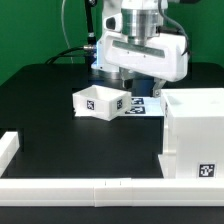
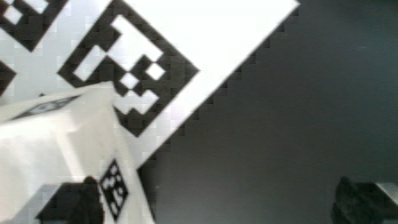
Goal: Assemble drawer
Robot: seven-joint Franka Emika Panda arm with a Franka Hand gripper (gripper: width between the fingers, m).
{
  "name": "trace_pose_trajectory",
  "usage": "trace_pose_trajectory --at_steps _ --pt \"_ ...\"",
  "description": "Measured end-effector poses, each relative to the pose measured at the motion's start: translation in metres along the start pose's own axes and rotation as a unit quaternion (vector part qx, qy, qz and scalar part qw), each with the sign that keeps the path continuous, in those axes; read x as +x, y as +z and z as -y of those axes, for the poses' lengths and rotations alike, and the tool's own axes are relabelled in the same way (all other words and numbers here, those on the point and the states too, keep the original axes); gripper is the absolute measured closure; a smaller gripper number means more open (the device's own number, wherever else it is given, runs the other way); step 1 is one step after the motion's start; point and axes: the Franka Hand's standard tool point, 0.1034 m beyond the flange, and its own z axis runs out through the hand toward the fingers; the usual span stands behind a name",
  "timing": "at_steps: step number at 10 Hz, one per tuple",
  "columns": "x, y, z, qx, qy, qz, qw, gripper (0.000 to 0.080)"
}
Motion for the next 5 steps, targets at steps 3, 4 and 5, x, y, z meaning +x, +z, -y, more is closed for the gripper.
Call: trace_pose_trajectory --at_steps 3,4,5 --pt "0.008 0.016 -0.020 -0.010 -0.013 -0.022 1.000 0.0150" --pt "0.008 0.018 -0.023 -0.013 -0.013 -0.024 1.000 0.0150" --pt "0.008 0.019 -0.026 -0.015 -0.015 -0.024 0.999 0.0150"
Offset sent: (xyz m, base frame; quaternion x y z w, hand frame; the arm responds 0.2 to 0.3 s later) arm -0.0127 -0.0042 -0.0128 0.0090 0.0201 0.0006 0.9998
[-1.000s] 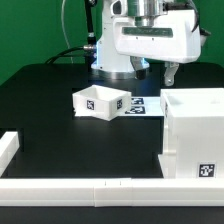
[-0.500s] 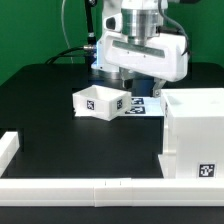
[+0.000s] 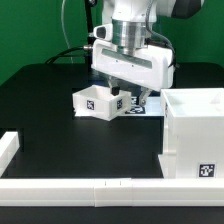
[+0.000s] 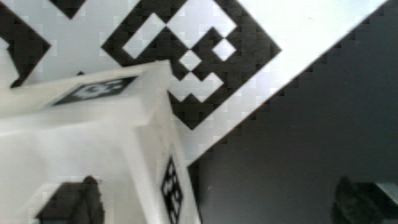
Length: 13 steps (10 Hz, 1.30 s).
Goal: Assemble drawer
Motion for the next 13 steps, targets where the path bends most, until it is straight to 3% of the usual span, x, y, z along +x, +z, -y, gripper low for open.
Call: trace_pose_trajectory --at_steps 6,8,9,10,11,13 --pt "-0.006 0.016 0.006 -0.014 -0.016 -0.006 1.000 0.0150" --pt "-0.006 0.016 0.005 -0.015 -0.016 -0.006 1.000 0.0409" --pt "-0.006 0.016 0.005 -0.015 -0.016 -0.006 1.000 0.0409" --pt "-0.006 0.016 0.005 -0.015 -0.016 -0.006 1.000 0.0593" --pt "-0.006 0.016 0.005 -0.015 -0.016 -0.006 1.000 0.0723" --pt "-0.006 0.016 0.005 -0.015 -0.016 -0.006 1.000 0.0762"
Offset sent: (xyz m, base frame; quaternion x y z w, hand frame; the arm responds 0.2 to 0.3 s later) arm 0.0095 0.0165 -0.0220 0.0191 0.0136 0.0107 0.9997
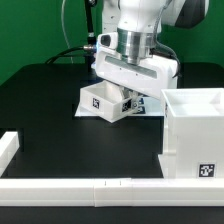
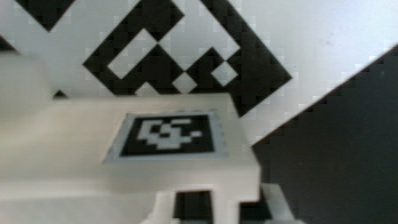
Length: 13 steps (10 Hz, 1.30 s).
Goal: Assemble drawer
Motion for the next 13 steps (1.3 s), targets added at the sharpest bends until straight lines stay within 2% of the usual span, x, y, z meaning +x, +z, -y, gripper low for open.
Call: trace_pose_trajectory --at_steps 4,6,8,9,10,13 --pt "0.002 -0.001 0.000 0.001 -0.009 0.000 1.000 0.0762" --pt "0.035 -0.018 -0.007 0.025 -0.054 -0.019 0.998 0.0762" --pt "0.071 -0.028 -0.016 0.040 -0.087 -0.038 0.995 0.0761" --pt "0.081 -0.031 -0.015 0.044 -0.089 -0.049 0.994 0.0761" --pt "0.076 -0.033 -0.008 0.047 -0.084 -0.049 0.994 0.0761" --pt "0.074 -0.032 -0.008 0.048 -0.054 -0.046 0.996 0.0761"
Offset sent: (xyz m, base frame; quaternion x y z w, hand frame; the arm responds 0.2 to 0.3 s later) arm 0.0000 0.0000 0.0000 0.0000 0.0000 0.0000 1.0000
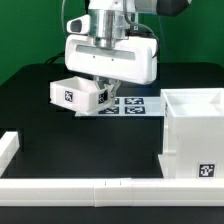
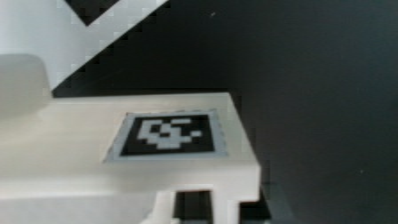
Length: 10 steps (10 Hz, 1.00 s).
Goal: Assemble drawer
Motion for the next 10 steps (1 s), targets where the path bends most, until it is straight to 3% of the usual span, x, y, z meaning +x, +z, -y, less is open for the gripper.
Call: trace_pose_trajectory --at_steps 1,3,4,7,10 --pt "0.001 0.000 -0.001 0.001 0.041 0.000 0.999 0.0761" --pt "0.029 -0.002 -0.008 0.009 0.079 -0.030 0.996 0.0761" --pt "0.034 -0.001 -0.001 0.013 0.099 -0.051 0.994 0.0761" --pt "0.030 0.002 0.002 0.012 0.091 -0.049 0.995 0.0761" --pt "0.035 0.002 -0.005 0.001 -0.088 -0.056 0.995 0.0761"
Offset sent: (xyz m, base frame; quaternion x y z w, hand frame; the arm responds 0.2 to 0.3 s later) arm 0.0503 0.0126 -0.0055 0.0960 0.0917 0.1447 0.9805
